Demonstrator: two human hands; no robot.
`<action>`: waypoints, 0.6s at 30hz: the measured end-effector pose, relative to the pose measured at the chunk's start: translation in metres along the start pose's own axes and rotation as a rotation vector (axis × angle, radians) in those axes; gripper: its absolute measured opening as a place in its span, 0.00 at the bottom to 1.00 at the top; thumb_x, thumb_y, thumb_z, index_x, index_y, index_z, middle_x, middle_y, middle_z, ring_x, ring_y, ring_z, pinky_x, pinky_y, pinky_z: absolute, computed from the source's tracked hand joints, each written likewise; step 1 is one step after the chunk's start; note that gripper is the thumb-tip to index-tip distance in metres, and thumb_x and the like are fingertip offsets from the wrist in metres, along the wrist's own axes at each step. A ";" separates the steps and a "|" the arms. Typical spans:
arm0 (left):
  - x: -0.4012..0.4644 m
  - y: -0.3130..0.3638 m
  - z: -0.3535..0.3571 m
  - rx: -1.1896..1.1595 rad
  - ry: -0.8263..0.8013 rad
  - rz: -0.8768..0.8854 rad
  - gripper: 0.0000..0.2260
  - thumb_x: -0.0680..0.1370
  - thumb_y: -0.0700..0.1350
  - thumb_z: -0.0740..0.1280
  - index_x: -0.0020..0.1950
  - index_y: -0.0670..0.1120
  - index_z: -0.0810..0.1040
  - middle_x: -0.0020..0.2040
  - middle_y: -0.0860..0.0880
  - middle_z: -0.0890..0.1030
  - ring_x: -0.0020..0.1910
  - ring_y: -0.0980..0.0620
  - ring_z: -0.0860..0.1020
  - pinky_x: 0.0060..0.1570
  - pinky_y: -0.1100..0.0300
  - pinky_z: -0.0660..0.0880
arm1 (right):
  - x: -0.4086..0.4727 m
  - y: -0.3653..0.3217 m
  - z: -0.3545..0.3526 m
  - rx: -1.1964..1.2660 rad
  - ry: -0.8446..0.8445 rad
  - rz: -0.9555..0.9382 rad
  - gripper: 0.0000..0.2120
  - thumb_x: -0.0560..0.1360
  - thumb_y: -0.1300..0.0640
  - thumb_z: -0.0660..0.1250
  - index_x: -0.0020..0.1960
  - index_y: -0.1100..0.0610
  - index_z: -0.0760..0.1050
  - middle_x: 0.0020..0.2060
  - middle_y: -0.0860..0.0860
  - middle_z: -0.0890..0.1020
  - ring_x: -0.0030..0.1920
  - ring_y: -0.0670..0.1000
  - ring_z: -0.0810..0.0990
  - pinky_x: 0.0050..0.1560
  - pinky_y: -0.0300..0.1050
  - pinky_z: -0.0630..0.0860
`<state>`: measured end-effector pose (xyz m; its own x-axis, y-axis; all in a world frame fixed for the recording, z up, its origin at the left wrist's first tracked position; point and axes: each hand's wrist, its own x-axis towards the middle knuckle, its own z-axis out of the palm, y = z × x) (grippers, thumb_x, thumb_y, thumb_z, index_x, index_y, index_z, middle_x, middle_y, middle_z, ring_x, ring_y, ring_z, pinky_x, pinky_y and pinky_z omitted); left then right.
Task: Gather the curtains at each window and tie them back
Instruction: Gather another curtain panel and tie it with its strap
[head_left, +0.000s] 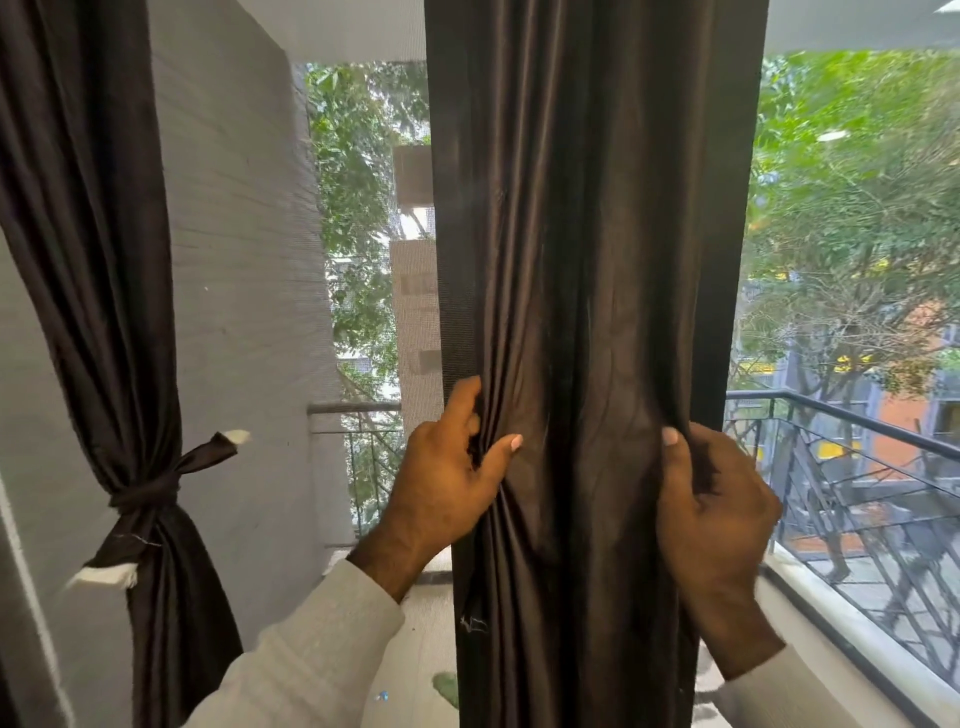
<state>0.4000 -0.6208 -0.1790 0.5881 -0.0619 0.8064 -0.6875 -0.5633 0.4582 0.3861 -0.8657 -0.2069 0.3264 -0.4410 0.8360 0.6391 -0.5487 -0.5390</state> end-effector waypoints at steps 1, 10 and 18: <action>0.000 -0.002 0.000 0.017 0.004 0.010 0.24 0.82 0.60 0.69 0.75 0.52 0.71 0.50 0.49 0.87 0.43 0.47 0.87 0.44 0.45 0.85 | -0.001 0.000 -0.001 0.025 0.004 0.016 0.08 0.83 0.54 0.69 0.58 0.58 0.82 0.45 0.50 0.82 0.44 0.48 0.80 0.49 0.24 0.73; -0.009 0.028 0.009 0.137 0.013 0.264 0.12 0.86 0.52 0.66 0.48 0.45 0.75 0.33 0.52 0.74 0.29 0.51 0.73 0.29 0.50 0.72 | -0.044 -0.006 0.014 -0.113 -0.301 -0.414 0.14 0.81 0.58 0.65 0.63 0.62 0.82 0.50 0.54 0.82 0.46 0.54 0.81 0.50 0.37 0.73; -0.014 0.027 -0.001 0.151 -0.016 0.270 0.17 0.87 0.50 0.65 0.39 0.48 0.69 0.30 0.55 0.70 0.27 0.54 0.69 0.29 0.52 0.69 | -0.032 0.019 0.010 -0.319 -0.343 -0.334 0.23 0.77 0.51 0.62 0.68 0.56 0.82 0.51 0.54 0.81 0.45 0.60 0.82 0.44 0.51 0.80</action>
<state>0.3728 -0.6345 -0.1780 0.4003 -0.2385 0.8848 -0.7498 -0.6403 0.1666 0.3947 -0.8552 -0.2429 0.3843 0.0194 0.9230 0.5220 -0.8292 -0.1999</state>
